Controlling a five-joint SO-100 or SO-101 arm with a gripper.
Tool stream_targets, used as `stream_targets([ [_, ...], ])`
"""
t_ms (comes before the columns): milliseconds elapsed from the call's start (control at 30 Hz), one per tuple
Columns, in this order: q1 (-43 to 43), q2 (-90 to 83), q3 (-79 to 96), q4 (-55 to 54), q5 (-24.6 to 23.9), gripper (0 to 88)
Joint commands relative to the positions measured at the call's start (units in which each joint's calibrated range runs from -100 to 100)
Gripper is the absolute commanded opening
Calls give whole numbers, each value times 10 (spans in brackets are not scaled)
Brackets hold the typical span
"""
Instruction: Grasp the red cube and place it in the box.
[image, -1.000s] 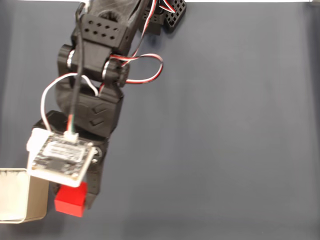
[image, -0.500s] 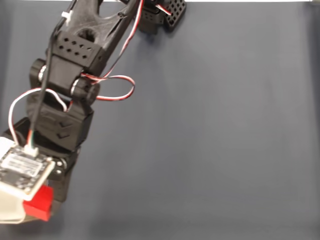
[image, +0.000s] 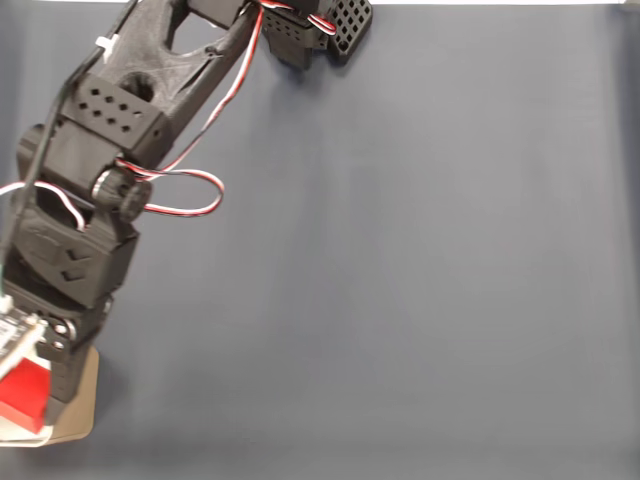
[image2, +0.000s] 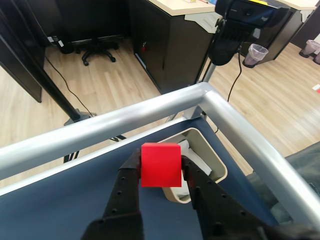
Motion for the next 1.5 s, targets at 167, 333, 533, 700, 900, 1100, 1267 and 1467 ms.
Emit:
stream_targets([
  [167,40,17,-64,-5,3,32],
  [333,52,36,-89,-10,2,32],
  [533,60,48,-102,-11,-5,32],
  [700,65,48,-102,-17,-14,31],
  [900,64,47,-101,-18,-23,31],
  [1100,58,42,-98,-18,-30,31],
  [1267,52,41,-97,-18,-32,31],
  [1467,42,41,-98,-22,-26,32],
])
